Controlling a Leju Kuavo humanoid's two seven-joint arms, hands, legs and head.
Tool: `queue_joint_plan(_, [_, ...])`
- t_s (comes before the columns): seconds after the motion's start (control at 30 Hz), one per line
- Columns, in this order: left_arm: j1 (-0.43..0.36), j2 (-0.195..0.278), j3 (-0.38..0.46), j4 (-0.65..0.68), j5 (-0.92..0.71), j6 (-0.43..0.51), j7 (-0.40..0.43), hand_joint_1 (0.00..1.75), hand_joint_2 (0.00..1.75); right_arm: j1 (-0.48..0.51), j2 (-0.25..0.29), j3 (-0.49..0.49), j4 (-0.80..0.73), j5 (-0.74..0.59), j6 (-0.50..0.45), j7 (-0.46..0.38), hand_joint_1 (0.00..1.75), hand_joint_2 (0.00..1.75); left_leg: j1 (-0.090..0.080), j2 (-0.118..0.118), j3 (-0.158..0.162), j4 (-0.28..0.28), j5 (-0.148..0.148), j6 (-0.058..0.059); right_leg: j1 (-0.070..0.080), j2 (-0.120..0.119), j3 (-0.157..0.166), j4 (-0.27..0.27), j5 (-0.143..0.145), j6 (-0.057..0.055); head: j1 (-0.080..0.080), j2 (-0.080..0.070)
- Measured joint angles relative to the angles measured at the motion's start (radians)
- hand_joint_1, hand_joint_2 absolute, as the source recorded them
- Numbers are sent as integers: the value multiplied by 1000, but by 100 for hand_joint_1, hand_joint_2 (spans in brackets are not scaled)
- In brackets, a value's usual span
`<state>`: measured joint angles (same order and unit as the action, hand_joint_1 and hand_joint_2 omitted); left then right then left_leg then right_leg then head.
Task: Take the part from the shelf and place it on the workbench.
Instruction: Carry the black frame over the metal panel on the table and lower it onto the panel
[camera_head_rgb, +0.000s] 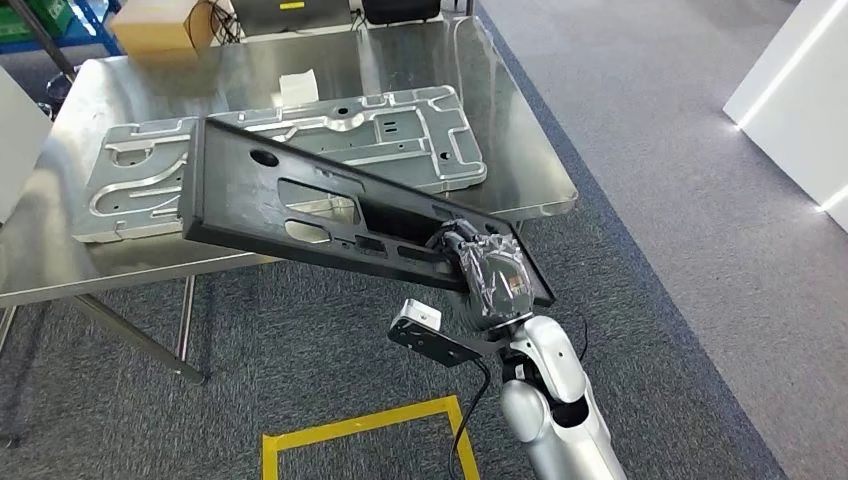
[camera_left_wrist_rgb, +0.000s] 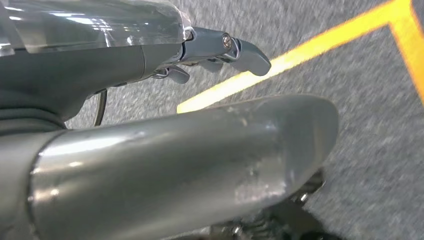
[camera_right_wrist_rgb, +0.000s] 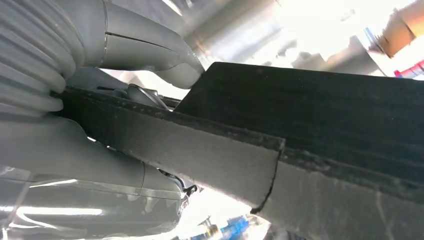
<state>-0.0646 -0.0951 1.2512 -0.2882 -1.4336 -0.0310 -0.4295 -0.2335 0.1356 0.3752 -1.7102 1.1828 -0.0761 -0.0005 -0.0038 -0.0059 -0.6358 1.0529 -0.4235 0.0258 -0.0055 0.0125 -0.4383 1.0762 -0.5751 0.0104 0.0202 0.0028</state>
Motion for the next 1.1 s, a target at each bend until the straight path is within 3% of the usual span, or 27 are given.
queue_joint_plan(0.07, [-2, 0, 0, 0, 1, 0, 1, 0, 0, -2, 4, 0, -37, 17, 17, -1, 175, 175, 4, -1, 33, -17, -13, 10, -1, -3, -81, 122, 26, 7, 1, 0])
queue_joint_plan(0.1, [-2, 0, 0, 0, 1, 0, 1, 0, 0, -3, 4, 0, -50, 22, 30, -1, 175, 175, 5, 0, 49, -24, -22, 13, -2, -4, -132, 183, 17, 10, 1, 0])
queue_joint_plan(0.13, [-1, 0, 0, 0, 1, 0, 2, 0, 0, -3, 4, 0, -59, 23, 42, 0, 175, 175, 6, -1, 65, -29, -32, 15, -2, -5, -180, 226, -12, 14, 1, 0])
queue_joint_plan(0.2, [1, 0, 0, 0, 0, -1, 2, 0, 0, -7, 2, 0, -66, 19, 64, 3, 175, 175, 7, -6, 102, -35, -58, 14, -4, -6, -253, 248, -86, 20, 1, 0])
queue_joint_plan(0.27, [2, 0, 1, 0, 0, -2, 2, 0, 0, -18, 0, 2, -68, 14, 82, 10, 175, 175, 7, -12, 138, -37, -85, 12, -6, -7, -285, 200, -106, 20, 1, 0])
queue_joint_plan(0.4, [3, 0, 1, 0, 0, -3, 2, 0, 0, -26, -2, 4, -68, 15, 88, 15, 175, 175, 7, -17, 156, -38, -99, 9, -6, -7, -289, 155, -86, 19, 1, 0])
queue_joint_plan(0.43, [3, 0, 1, 0, 0, -3, 2, 0, 0, -30, -4, 6, -68, 19, 90, 18, 175, 175, 8, -20, 162, -38, -106, 8, -6, -2, -287, 122, -42, 19, 2, 0])
queue_joint_plan(0.47, [0, -1, 1, 0, 0, -2, 2, 0, 0, -38, -10, 10, -65, 24, 98, 25, 175, 175, 7, -28, 179, -43, -122, 2, -4, 7, -280, 76, 25, 13, 2, 0])
queue_joint_plan(0.53, [-7, -1, 1, 0, 2, -2, 3, 0, 0, -57, -22, 19, -57, 31, 114, 41, 175, 175, 6, -44, 213, -32, -138, -15, -2, 22, -255, -17, 154, -8, 1, 0])
queue_joint_plan(0.57, [-10, 0, 1, 1, 4, -1, 4, 0, 0, -66, -26, 24, -52, 27, 121, 48, 175, 175, 6, -46, 216, -7, -134, -23, -1, 22, -237, -35, 175, -21, 0, 0])
queue_joint_plan(0.63, [-11, 3, 2, 1, 6, -1, 4, 0, 0, -80, -27, 28, -45, 10, 130, 57, 175, 175, 6, -27, 164, 100, -108, -33, -2, 12, -202, -44, 162, -37, -6, 0])
queue_joint_plan(0.67, [-11, 3, 2, 1, 7, 0, 4, 0, 0, -84, -27, 29, -41, 2, 135, 61, 175, 175, 8, -15, 122, 161, -117, -36, -2, 7, -187, -46, 151, -42, -8, 0])
queue_joint_plan(0.73, [-10, 3, 2, 1, 7, 0, 4, 0, 0, -86, -27, 29, -31, -6, 146, 69, 175, 175, 10, -6, 41, 239, -193, -43, -2, 3, -158, -48, 124, -47, -9, 0])
queue_joint_plan(0.8, [-6, 3, 2, 1, 8, 2, 4, 0, 0, -87, -27, 30, -20, -13, 152, 73, 175, 175, 13, -3, -7, 229, -271, -49, -2, 5, -123, -46, 95, -46, -9, 0])
queue_joint_plan(0.83, [-5, 3, 2, 1, 8, 4, 5, 0, 0, -87, -27, 30, -15, -21, 155, 73, 175, 175, 14, -2, -19, 194, -270, -50, -2, 6, -104, -46, 80, -44, -10, 0])
queue_joint_plan(0.87, [-4, 4, 3, 1, 8, 5, 6, 0, 0, -87, -27, 29, -10, -33, 158, 74, 175, 175, 15, -1, -25, 144, -225, -49, -2, 6, -85, -45, 63, -42, -11, 0])
queue_joint_plan(0.93, [-1, 4, 4, 1, 8, 6, 8, 0, 0, -88, -26, 28, 2, -63, 165, 76, 175, 175, 12, 0, -33, 50, -67, -39, 0, 9, -57, -39, 33, -35, -13, 0])
queue_joint_plan(0.97, [0, 4, 5, 1, 8, 6, 9, 0, 0, -88, -24, 28, 8, -78, 171, 81, 175, 175, 10, 0, -36, 26, -5, -32, 1, 12, -52, -36, 21, -29, -13, 0])
queue_joint_plan(1.0, [0, 4, 5, 1, 9, 5, 9, 0, 0, -88, -22, 25, 13, -95, 178, 87, 175, 175, 7, 0, -38, 18, 26, -27, 2, 14, -49, -34, 12, -22, -14, 0])
queue_joint_plan(1.1, [-8, 4, 5, 1, 10, 3, 6, 0, 0, -93, -11, 9, 20, -160, 193, 103, 175, 175, 9, -2, -27, 8, 21, -10, 0, 10, -45, -32, -10, -4, -14, 0])
